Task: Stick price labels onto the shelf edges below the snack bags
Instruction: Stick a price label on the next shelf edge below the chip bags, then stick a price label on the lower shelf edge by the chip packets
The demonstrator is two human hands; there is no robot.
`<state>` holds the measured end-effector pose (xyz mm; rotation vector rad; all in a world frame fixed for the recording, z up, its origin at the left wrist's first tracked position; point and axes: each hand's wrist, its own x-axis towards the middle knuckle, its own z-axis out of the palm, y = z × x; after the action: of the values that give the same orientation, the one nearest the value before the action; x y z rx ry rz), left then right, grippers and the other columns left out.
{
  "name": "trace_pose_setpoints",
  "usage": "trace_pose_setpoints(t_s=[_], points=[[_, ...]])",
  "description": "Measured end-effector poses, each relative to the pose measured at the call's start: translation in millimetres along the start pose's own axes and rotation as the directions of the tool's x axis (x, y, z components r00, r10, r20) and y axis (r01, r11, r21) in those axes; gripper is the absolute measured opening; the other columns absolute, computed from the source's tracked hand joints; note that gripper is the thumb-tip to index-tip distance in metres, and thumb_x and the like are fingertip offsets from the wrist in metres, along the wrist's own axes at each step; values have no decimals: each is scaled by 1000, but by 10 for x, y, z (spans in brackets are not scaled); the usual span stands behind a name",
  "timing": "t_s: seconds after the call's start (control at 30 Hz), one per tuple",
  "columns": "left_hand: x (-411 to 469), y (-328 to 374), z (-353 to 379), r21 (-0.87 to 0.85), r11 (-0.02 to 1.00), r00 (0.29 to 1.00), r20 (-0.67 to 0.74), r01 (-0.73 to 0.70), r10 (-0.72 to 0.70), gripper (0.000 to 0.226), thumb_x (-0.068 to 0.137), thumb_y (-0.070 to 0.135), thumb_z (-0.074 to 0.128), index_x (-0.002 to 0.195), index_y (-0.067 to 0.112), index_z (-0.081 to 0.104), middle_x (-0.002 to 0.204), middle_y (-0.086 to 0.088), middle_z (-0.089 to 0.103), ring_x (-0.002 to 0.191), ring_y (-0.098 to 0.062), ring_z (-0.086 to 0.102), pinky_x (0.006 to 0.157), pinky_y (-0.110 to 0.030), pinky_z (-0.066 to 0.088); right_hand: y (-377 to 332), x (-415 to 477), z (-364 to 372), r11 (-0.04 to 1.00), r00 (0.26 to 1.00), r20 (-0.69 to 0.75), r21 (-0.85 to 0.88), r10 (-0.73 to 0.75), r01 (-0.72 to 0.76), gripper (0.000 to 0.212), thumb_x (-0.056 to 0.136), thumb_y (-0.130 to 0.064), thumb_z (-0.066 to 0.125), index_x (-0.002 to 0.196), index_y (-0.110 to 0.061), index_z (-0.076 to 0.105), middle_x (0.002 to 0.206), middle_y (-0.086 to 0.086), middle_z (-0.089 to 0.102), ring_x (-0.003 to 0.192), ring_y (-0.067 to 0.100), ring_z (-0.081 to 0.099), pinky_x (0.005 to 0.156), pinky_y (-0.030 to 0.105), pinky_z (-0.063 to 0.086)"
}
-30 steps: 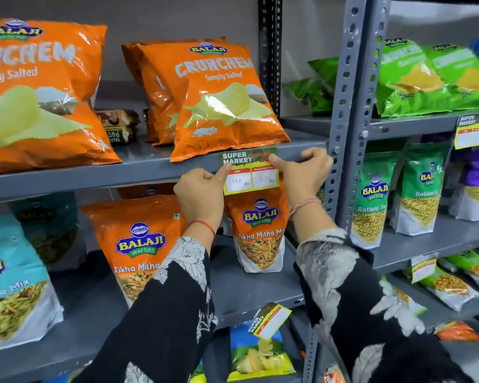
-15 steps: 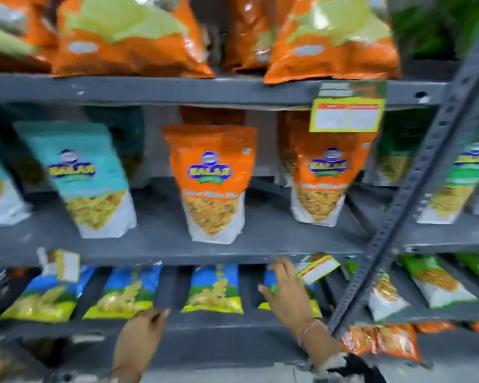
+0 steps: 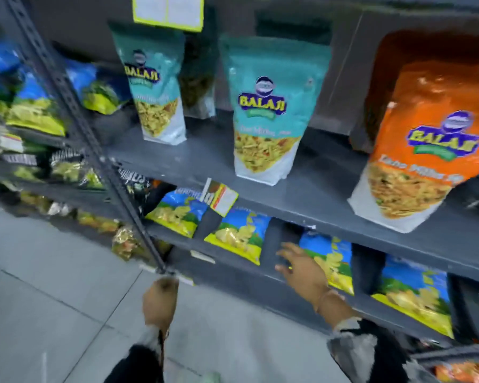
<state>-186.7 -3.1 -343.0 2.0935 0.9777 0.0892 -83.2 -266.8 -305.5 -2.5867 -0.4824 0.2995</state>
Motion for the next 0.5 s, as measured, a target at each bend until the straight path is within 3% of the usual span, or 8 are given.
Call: trace_pose_setpoints(t_s=[0.13,0.2,0.3,0.33,0.37,0.4,0.47,0.5], points=[[536,729,-60,-182,968,985,-66,-170,161,19,82,14,60,80,-3,68,84,-33,68,79,-36,61,68,-38,43,-535,437,28,994,984,-176,91,-41,58,22,86,-11,59,108,-6,62,129,17,54,119,29,51,101,34,37],[744,985,13,-283,944,984,9,-170,180,18,82,13,59,80,-3,68,76,-29,68,77,-39,60,72,-40,47,-774,616,-39,989,953,-298,111,-57,94,17,85,-6,61,101,-2,65,117,21,62,109,32,57,95,35,42],[1034,1209,190,-561,818,961,274,130,35,13,83,3,54,85,-4,64,35,8,57,60,-23,47,57,-24,43,-1095,927,-195,984,899,-428,99,-94,150,15,83,-1,61,96,0,67,102,24,67,97,36,61,85,35,44],[1091,1238,261,-605,760,934,356,237,-7,13,85,0,50,91,-3,61,30,13,53,59,-20,43,55,-20,40,-1189,1038,-242,984,894,-435,81,-107,158,16,82,0,61,98,0,66,100,25,67,98,37,60,84,34,42],[1116,1258,296,-601,748,914,405,282,-18,19,86,-1,47,102,-3,57,34,14,56,61,-18,44,58,-19,39,-1276,1140,-285,984,894,-431,65,-124,168,19,81,0,62,100,0,66,100,25,67,99,38,59,84,34,40],[1109,1266,299,-585,777,915,402,230,32,26,88,-1,44,112,-5,52,50,12,64,67,-19,49,64,-20,40,-1359,1244,-303,982,897,-417,52,-145,183,22,80,-1,63,101,0,65,100,26,67,100,38,57,85,35,39],[1168,1251,339,-452,889,946,315,78,77,36,89,-1,36,124,-10,40,102,-9,65,99,-26,56,84,-25,45,-1493,1415,-298,975,908,-370,28,-197,222,27,77,-4,67,104,-2,65,100,24,67,100,38,55,85,34,36],[1161,1230,376,-515,850,958,282,114,42,39,88,-3,31,126,-11,36,123,-15,55,116,-23,51,96,-25,42,-1530,1479,-280,974,920,-332,13,-208,225,30,76,-6,67,106,-4,64,101,22,67,101,36,53,85,34,36]])
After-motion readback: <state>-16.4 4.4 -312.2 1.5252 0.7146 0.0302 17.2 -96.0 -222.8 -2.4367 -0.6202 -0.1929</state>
